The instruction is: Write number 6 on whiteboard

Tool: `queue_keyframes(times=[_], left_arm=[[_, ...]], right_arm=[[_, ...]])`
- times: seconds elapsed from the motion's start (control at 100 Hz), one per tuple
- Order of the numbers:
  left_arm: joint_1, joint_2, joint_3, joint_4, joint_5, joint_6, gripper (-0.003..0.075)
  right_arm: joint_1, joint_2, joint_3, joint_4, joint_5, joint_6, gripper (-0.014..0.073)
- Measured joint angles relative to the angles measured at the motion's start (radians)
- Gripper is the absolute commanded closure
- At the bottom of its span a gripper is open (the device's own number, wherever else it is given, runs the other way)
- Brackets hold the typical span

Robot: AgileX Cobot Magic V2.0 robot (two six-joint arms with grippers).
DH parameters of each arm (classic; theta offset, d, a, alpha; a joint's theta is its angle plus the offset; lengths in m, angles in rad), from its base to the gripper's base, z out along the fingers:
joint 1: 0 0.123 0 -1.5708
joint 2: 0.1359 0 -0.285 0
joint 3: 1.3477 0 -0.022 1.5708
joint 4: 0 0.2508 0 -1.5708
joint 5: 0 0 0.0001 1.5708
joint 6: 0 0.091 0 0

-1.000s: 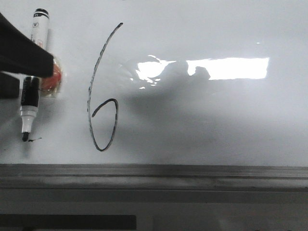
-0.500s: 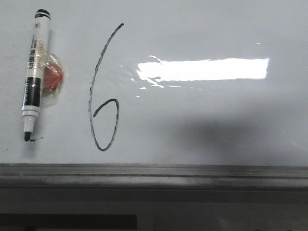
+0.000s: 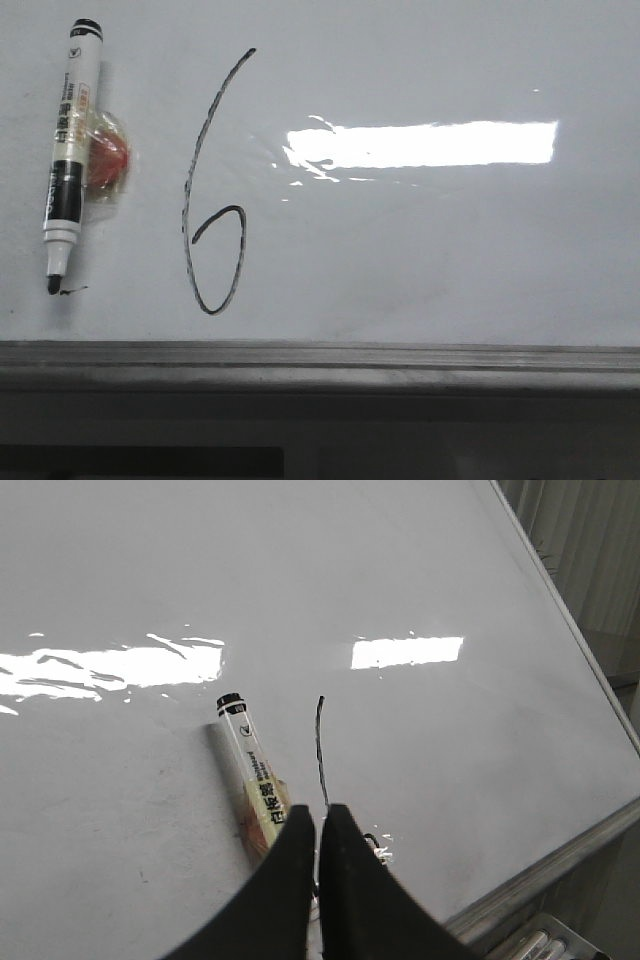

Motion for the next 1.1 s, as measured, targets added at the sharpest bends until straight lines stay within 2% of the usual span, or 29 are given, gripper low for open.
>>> queue_keyframes(times=[0.51,0.77,0.89,1.1], left_arm=[[0.0,0.0,0.0,0.0,-0.002,0.002,0.0739],[0.006,0.0,0.015,0.008,-0.044,0.002,0.0739],[0.076,0.0,0.035,0.07,-0.039,-0.015,0.0739],[0.34,0.0,0.073,0.216,0.012,-0.169,0.0739]], right_arm=[[0.0,-0.044,0.004,0.0,-0.005,0.0,0.0657],[0.0,-0.044,0.004,0.0,-0.005,0.0,0.0657],[0.0,-0.044,0.004,0.0,-0.005,0.0,0.0657],[0.0,-0.044,0.004,0.0,-0.005,0.0,0.0657]])
